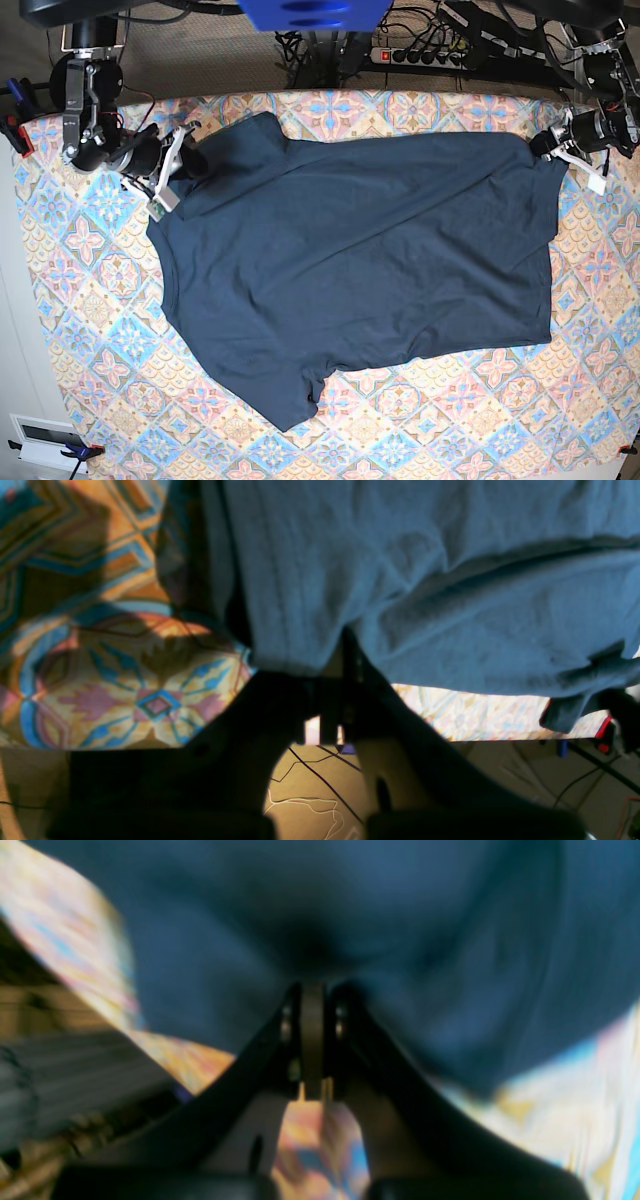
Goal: Layout the t-shirt on the table in an organized manner, then fold the t-shirt properly
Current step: 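Pull both shoulder corners apart with both grippers to flatten the shirt, then lift the shoulder edge with both grippers and fold it over the shirt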
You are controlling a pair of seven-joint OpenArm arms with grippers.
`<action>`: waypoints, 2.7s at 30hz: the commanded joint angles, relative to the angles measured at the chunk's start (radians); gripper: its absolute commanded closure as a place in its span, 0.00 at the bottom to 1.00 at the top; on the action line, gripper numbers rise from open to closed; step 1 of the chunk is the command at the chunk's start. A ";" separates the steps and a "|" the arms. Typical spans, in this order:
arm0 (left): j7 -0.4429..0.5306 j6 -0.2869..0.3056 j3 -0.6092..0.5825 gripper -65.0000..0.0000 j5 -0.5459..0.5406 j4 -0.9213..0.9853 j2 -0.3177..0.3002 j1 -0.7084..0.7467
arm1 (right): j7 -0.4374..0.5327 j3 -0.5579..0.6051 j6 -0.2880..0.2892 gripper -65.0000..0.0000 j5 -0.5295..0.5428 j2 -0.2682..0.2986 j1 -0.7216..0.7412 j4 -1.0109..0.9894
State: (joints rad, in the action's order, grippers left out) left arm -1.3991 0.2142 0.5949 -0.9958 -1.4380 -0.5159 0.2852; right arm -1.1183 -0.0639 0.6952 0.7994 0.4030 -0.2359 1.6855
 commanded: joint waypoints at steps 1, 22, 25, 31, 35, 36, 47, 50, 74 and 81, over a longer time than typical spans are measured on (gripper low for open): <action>0.003 0.000 0.006 1.00 -0.016 -0.016 -0.026 -0.004 | 0.004 -0.030 0.003 0.98 0.033 0.030 -0.020 0.015; 0.003 -0.002 -0.108 1.00 0.038 -0.281 -0.086 0.245 | 0.002 -0.308 0.003 0.98 0.108 0.118 -0.425 0.216; 0.003 -0.002 -0.106 1.00 0.039 -0.281 -0.086 0.250 | 0.002 -0.333 0.003 0.98 0.108 0.118 -0.471 0.239; 0.108 -0.002 -0.105 1.00 0.031 -0.281 -0.077 0.242 | 0.002 -0.397 0.003 0.98 0.232 0.118 -0.474 0.258; 0.145 -0.002 -0.063 1.00 0.030 -0.280 -0.034 0.242 | 0.002 -0.486 0.003 0.98 0.341 0.118 -0.472 0.258; 0.146 0.000 -0.039 1.00 0.030 -0.280 -0.013 0.234 | 0.002 -0.508 0.003 0.98 0.351 0.118 -0.472 0.258; 0.146 -0.003 0.038 1.00 -0.067 -0.278 0.102 0.111 | -0.121 -0.543 0.003 0.98 0.357 0.107 -0.217 0.255; 0.146 -0.005 0.038 1.00 -0.062 -0.278 0.125 0.087 | -0.139 -0.543 0.003 0.98 0.355 0.067 -0.132 0.253; 0.010 -0.006 0.273 1.00 -0.266 -0.277 0.047 0.073 | -0.131 -0.282 0.003 0.98 0.354 0.021 0.112 0.213; 0.007 -0.008 0.245 1.00 -0.263 -0.097 0.044 -0.036 | -0.130 -0.285 0.003 0.98 0.340 -0.052 0.119 0.155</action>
State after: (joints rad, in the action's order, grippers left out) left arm -1.3983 0.2058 0.8394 -1.2388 -1.5246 -0.4488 0.2558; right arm -1.2739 -0.3405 0.6956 1.1179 0.3313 -0.1322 1.8256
